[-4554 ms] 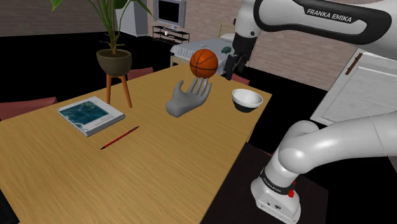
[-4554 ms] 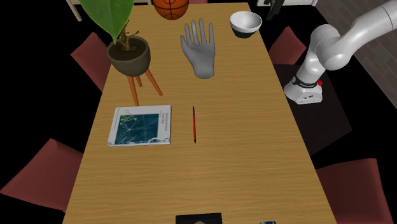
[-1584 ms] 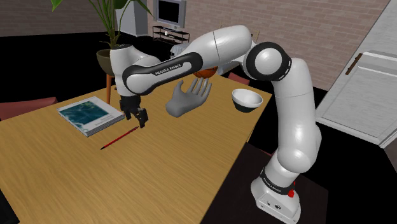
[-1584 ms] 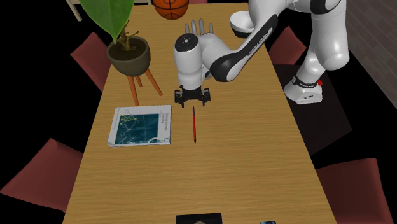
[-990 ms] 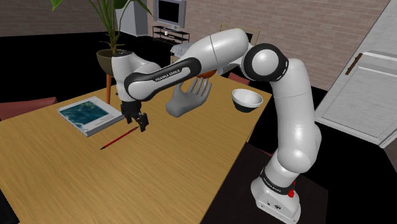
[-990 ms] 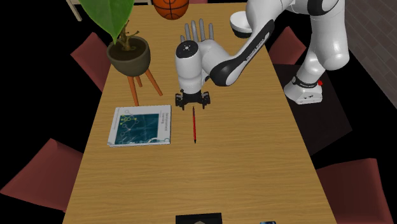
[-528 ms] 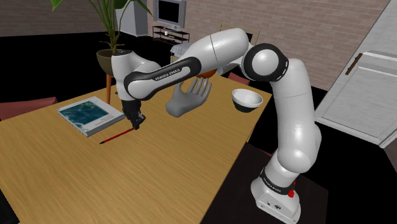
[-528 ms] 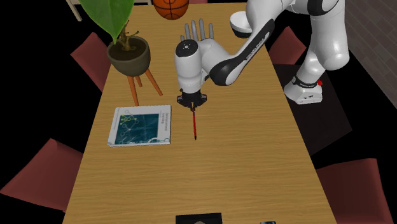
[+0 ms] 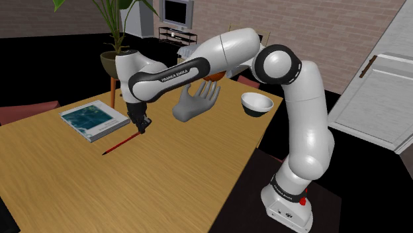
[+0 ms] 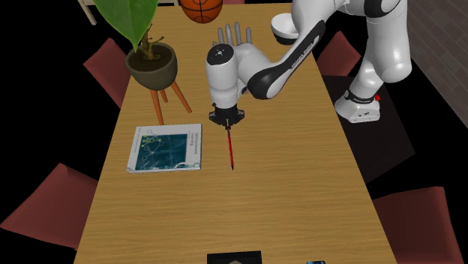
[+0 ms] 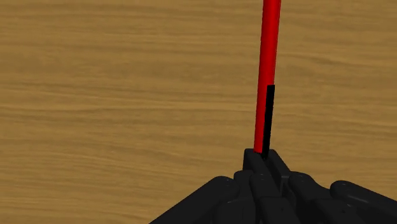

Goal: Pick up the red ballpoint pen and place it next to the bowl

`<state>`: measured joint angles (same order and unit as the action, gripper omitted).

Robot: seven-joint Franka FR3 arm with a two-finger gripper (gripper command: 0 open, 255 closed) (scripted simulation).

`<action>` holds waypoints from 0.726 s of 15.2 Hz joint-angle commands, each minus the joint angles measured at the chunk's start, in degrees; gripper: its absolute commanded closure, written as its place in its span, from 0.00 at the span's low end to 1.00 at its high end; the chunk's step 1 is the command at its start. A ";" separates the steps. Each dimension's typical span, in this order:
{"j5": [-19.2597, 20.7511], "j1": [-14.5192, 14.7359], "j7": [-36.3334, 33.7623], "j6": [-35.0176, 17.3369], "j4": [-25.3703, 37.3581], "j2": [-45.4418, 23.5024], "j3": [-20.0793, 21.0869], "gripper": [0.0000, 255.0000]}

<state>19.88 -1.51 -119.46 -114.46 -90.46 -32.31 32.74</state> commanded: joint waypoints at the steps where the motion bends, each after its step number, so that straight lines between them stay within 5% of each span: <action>1: -0.42 -0.12 0.28 1.15 0.55 0.62 0.25 1.00; 11: -2.11 -0.26 1.49 7.43 4.75 3.10 1.24 1.00</action>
<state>17.93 -1.74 -118.05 -107.59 -86.00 -29.47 33.89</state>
